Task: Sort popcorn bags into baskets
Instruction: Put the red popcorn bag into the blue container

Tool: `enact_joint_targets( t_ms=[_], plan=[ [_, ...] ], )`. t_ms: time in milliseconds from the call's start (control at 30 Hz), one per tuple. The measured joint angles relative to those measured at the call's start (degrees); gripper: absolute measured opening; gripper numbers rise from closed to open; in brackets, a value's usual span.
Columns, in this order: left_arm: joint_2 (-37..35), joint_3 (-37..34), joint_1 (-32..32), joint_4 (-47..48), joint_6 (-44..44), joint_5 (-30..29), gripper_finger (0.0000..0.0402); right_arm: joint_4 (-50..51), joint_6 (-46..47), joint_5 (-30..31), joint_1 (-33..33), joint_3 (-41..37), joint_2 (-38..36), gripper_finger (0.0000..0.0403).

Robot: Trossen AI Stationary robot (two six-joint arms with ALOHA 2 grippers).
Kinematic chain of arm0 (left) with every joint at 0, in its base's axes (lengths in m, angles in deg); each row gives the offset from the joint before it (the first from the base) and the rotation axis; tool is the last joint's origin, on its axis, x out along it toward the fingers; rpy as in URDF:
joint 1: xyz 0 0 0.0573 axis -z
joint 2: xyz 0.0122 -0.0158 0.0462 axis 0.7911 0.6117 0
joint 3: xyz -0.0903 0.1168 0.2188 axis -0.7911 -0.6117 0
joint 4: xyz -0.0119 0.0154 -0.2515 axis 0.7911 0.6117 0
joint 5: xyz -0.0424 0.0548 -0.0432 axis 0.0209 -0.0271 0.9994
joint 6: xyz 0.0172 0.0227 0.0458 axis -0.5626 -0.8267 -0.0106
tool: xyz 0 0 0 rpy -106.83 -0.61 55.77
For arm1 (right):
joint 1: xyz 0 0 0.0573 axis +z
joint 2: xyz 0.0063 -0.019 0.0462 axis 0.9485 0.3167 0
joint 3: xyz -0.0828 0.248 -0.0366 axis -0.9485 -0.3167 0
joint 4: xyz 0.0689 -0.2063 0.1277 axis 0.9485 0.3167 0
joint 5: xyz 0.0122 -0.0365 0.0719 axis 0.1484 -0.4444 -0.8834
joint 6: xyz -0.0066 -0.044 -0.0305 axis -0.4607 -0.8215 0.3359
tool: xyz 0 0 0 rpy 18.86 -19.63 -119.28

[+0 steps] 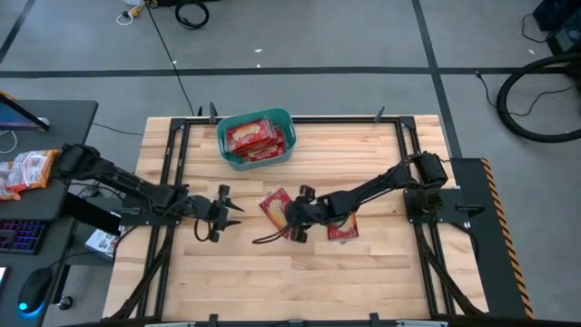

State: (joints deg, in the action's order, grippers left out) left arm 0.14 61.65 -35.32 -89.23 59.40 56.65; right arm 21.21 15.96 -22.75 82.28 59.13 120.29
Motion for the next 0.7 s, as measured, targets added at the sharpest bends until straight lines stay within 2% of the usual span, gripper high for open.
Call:
enact_joint_targets(
  t_ms=[100, 200, 267, 433, 467, 533, 700],
  plan=[
    [2.61, 0.02, 0.34, -3.14, -1.76, 0.2, 0.0181, -8.56, -1.05, -8.69, 0.02, -1.83, 0.04, 0.0169],
    [5.14, 0.02, 1.09, -5.94, -2.73, 0.87, 0.0181, -10.49, -1.39, -11.8, 0.51, -1.29, 0.01, 0.0169],
    [6.75, 0.04, 1.38, -7.88, -2.67, 1.0, 0.0181, -6.61, -1.24, -7.32, 1.25, -0.21, -0.49, 0.0169],
    [10.04, 0.04, 1.64, -12.38, -2.26, 0.8, 0.0181, 3.12, 0.62, 15.69, 3.12, 1.72, -2.08, 0.0167],
    [10.62, 0.04, 1.66, -13.18, -2.27, 0.38, 0.0181, 4.98, 1.48, 18.41, 3.17, 1.68, -2.04, 0.0166],
    [11.7, 0.12, 1.64, -14.4, -2.24, -0.33, 0.0181, 8.19, 3.33, 20.03, 2.87, 1.63, -1.91, 0.0166],
    [15.01, 2.73, 1.6, -13.26, -2.25, -1.67, 0.0181, 11.71, 6.72, 17.59, 1.87, 0.0, -0.77, 0.0166]
  ],
)
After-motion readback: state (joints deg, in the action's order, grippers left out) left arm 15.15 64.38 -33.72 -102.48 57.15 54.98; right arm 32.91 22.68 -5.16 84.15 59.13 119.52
